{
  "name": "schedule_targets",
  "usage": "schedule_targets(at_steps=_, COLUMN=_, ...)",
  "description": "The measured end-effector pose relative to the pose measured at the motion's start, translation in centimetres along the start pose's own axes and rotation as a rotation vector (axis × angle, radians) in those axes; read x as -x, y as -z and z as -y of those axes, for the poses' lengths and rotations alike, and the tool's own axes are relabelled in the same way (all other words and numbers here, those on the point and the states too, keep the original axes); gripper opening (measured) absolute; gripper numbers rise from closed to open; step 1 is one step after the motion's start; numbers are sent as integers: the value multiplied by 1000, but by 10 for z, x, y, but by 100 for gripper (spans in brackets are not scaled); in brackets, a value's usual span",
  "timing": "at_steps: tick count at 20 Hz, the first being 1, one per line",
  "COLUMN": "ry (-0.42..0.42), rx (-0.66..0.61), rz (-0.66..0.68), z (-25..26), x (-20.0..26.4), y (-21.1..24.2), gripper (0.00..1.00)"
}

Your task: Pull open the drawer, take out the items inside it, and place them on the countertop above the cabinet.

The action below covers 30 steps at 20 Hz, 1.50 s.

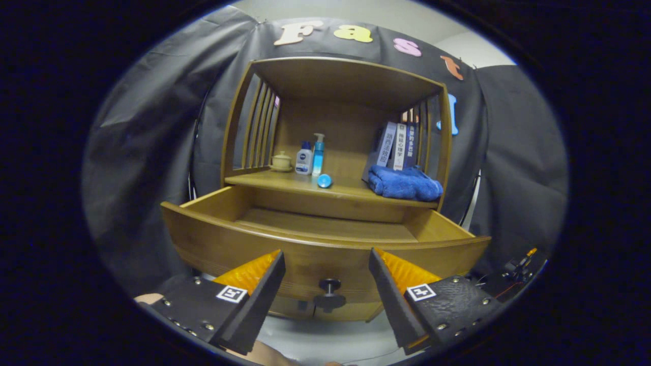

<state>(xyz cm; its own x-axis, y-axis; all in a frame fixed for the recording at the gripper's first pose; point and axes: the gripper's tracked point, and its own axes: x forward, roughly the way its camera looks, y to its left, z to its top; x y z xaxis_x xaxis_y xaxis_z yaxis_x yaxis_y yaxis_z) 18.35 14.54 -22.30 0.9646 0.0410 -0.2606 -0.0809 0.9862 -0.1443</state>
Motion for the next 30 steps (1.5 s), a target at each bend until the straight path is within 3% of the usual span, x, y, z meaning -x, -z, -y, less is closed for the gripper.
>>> schedule_targets(at_steps=5, ry=12, rx=-67, rz=-9, z=3, x=-8, y=6, gripper=98)
schedule_targets(at_steps=19, ry=-7, rx=-38, rz=-15, z=7, x=-28, y=3, gripper=99)
schedule_targets(at_steps=30, ry=10, rx=-54, rz=-25, z=-1, x=-77, y=-6, gripper=98)
